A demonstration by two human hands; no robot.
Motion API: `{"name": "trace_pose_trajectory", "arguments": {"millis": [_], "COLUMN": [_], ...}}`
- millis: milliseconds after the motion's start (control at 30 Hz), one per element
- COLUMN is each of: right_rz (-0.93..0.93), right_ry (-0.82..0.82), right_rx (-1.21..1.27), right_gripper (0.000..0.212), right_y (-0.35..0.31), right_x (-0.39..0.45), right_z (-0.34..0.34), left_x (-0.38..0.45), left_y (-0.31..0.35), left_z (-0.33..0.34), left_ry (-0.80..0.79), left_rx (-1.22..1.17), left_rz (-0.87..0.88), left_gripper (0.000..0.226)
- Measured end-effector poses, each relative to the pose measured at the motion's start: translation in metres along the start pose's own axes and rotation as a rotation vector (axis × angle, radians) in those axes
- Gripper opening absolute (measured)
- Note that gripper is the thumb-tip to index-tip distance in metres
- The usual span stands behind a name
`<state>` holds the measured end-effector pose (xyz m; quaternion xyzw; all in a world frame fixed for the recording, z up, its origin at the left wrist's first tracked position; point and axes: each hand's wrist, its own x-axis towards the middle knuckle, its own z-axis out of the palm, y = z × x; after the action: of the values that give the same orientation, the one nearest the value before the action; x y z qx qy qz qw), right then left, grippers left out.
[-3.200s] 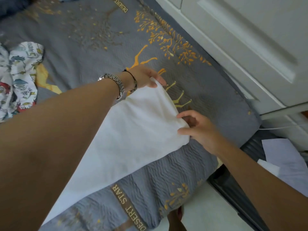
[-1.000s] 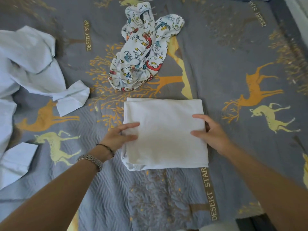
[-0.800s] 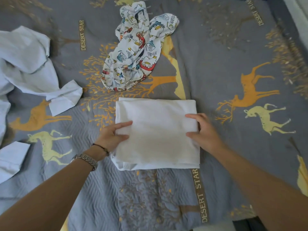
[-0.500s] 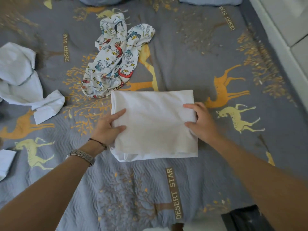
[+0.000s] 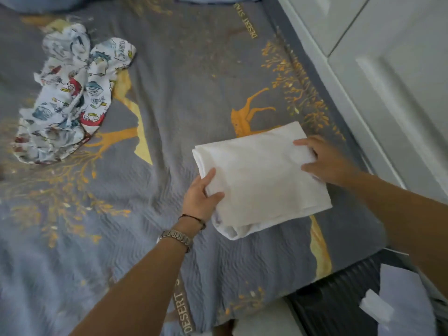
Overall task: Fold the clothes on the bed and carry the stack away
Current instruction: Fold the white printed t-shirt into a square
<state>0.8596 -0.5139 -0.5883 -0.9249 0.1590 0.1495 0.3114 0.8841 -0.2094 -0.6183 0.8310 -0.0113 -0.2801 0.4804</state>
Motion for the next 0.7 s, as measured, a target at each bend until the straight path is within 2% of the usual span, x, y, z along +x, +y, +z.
{"name": "trace_pose_trajectory", "arguments": {"millis": [133, 267, 333, 400, 433, 467, 567, 700], "right_rz": [0.078, 0.077, 0.092, 0.084, 0.066, 0.047, -0.024, -0.159], "right_ry": [0.007, -0.003, -0.04, -0.017, 0.018, 0.051, 0.082, 0.099], "right_rx": [0.083, 0.032, -0.129, -0.382, -0.466, -0.517, -0.671, -0.833], "right_gripper": [0.062, 0.062, 0.058, 0.048, 0.043, 0.037, 0.027, 0.017], "right_y": [0.024, 0.028, 0.022, 0.008, -0.004, -0.018, -0.072, -0.151], "right_x": [0.003, 0.006, 0.006, 0.007, 0.009, 0.011, 0.018, 0.026], "right_z": [0.024, 0.035, 0.031, 0.02, 0.012, 0.005, -0.011, -0.012], "left_x": [0.007, 0.007, 0.007, 0.005, 0.005, 0.004, 0.003, 0.004], "left_y": [-0.016, -0.014, -0.008, -0.004, -0.003, -0.003, -0.004, 0.001], "left_z": [0.007, 0.003, -0.006, -0.027, -0.043, -0.061, -0.124, -0.21], "left_ry": [0.005, 0.011, -0.017, -0.042, -0.029, 0.004, 0.105, 0.049], "left_rx": [0.011, -0.08, -0.243, -0.316, -0.247, -0.147, 0.193, 0.726], "left_rz": [-0.041, -0.053, -0.161, -0.312, -0.334, -0.315, -0.184, -0.132], "left_gripper": [0.066, 0.063, 0.049, 0.021, 0.007, 0.005, 0.023, 0.032]}}
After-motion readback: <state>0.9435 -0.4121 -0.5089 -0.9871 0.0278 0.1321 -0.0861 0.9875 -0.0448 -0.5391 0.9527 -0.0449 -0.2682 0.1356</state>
